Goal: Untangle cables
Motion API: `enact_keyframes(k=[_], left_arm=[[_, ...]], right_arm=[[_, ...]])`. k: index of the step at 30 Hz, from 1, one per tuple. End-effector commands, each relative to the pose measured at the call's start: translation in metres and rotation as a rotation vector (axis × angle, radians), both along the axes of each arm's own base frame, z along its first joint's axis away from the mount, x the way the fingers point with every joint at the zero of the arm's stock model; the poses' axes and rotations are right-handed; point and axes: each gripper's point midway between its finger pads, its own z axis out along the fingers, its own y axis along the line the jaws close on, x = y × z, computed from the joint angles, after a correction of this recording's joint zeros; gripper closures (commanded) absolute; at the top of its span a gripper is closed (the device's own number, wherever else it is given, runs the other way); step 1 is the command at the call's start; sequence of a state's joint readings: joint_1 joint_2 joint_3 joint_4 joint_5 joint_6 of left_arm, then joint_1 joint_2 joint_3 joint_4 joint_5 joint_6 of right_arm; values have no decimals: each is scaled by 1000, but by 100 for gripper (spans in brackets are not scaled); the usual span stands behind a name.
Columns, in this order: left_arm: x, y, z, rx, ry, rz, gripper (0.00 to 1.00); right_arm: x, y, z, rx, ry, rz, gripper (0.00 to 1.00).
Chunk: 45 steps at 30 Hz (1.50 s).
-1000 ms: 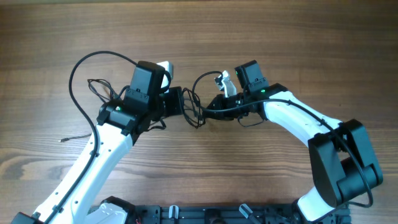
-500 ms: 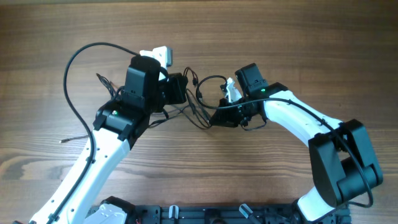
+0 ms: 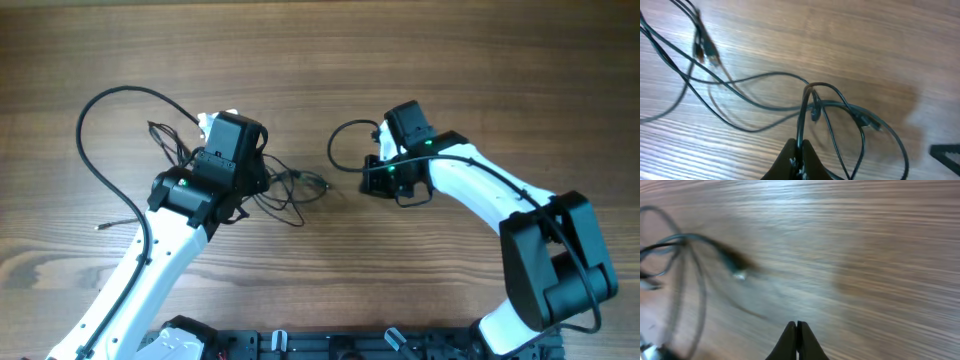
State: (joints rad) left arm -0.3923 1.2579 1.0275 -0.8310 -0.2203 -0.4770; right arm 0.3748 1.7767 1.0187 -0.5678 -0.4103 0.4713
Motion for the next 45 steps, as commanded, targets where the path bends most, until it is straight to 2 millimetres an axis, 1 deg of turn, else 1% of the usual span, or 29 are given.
enact_keyframes(k=[1,3,4,6,7,9,11,13,17,20,25,29,30,31,34,35,37,39,40,41,42,45], left_arm=[[7,21,9,41,-44,71,96],[7,20,8,14,-33,69,96],[5,13,6,-20,-21,50,96],[3,2,5,-74,-4,17,96],[2,-2,5,-98,3,3,96],[3,-9,5,-130,5,-15,96],[2,-13,6,-148,9,-26,96],[2,-13,5,-150,10,-28,96],[2,-13,5,-150,10,-28,96],[2,-13,5,-149,11,-28,96],[2,-13,5,-149,10,-28,96],[2,-13,5,-149,10,-28,96],[2,-13,6,-149,10,-28,96],[1,-13,5,-147,14,-28,96],[-3,0,1,-87,29,3,96],[-5,4,0,-65,37,14,96],[-9,12,-2,-25,51,33,96],[-14,23,-4,27,67,55,96],[-16,28,-5,54,73,67,96],[-18,33,-5,79,76,78,96],[-19,39,-5,109,76,92,96],[-18,52,-3,145,70,129,96]], right_arm=[[8,-22,-8,-39,14,-46,91],[0,0,7,131,12,74,73],[-5,10,15,210,18,114,65],[-14,29,31,347,46,153,55],[-19,41,42,425,58,181,48],[-26,61,58,533,79,211,39],[-26,74,61,544,109,178,38],[-24,86,63,546,119,150,40],[-18,102,60,508,121,79,51],[-17,104,49,427,105,34,56],[-28,112,40,364,117,26,57],[-22,107,29,278,67,-8,67],[-19,104,25,246,45,-21,71],[-12,95,19,188,-2,-25,78],[-4,70,6,57,-74,0,96],[-2,58,1,10,-80,-2,96],[3,27,-8,-98,-76,-38,96],[10,-20,-17,-229,-70,-72,96],[14,-40,-18,-273,-66,-79,96],[18,-72,-19,-336,-54,-93,96],[22,-99,-17,-376,-32,-126,96],[29,-155,-5,-421,18,-220,96]])
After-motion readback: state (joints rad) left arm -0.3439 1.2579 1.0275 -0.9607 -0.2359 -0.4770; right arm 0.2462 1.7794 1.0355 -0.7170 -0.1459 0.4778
